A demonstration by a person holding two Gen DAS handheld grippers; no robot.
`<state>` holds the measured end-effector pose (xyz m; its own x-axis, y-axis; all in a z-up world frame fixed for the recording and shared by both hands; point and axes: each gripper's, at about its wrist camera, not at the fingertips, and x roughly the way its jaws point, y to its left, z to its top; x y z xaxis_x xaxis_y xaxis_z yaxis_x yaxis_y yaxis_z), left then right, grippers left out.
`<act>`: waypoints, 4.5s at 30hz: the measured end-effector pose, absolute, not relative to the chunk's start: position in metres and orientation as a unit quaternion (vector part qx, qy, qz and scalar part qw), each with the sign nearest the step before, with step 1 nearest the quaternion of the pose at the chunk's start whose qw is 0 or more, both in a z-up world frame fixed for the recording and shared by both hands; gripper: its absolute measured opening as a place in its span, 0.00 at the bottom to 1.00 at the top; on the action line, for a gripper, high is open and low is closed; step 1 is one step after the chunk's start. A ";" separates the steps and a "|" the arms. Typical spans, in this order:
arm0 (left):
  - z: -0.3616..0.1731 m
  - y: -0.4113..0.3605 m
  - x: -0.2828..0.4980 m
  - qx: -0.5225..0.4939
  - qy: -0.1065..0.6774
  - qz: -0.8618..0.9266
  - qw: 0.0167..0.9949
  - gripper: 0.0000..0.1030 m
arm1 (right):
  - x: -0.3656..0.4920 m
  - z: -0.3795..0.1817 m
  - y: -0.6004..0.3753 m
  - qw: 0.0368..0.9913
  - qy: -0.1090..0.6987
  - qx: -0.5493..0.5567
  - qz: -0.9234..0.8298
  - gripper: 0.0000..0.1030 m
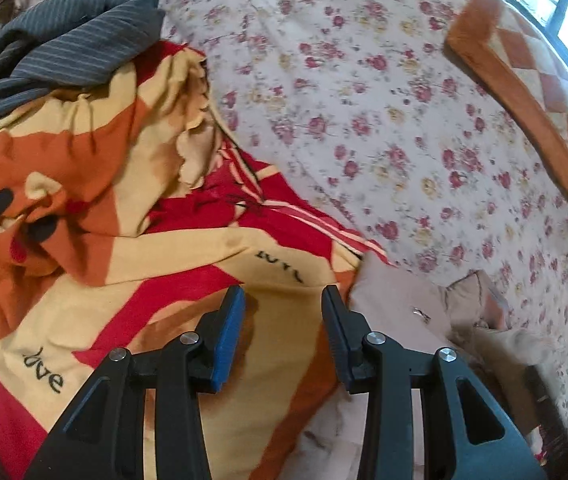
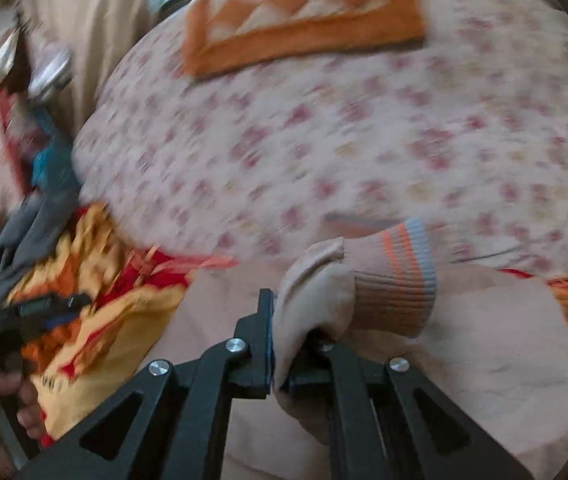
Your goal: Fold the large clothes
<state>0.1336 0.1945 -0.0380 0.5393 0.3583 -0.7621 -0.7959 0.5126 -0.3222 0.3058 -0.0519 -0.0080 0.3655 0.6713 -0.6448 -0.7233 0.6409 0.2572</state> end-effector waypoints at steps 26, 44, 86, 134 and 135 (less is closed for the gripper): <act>-0.050 0.179 0.147 -0.337 0.347 0.332 0.810 0.33 | 0.300 -0.066 -0.029 0.771 0.434 -0.069 0.461 0.40; -0.045 0.145 0.166 -0.292 0.341 0.296 0.843 0.33 | 0.349 0.005 -0.167 0.843 0.388 -0.104 0.359 0.38; -0.107 0.084 0.269 -0.140 0.452 0.191 0.860 0.25 | 0.475 -0.123 -0.198 0.826 0.504 -0.074 0.243 0.23; -0.070 0.059 0.254 -0.191 0.406 0.151 0.881 0.56 | 0.391 -0.054 -0.222 0.832 0.455 -0.070 0.311 0.40; -0.074 0.054 0.254 -0.191 0.414 0.149 0.878 0.56 | 0.389 -0.060 -0.223 0.829 0.461 -0.068 0.310 0.40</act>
<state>0.2537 0.0536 -0.0735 0.6127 0.1034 -0.7835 -0.4191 0.8830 -0.2112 0.3890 -0.2233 -0.0597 0.3822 0.4511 -0.8065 -0.5771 0.7982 0.1730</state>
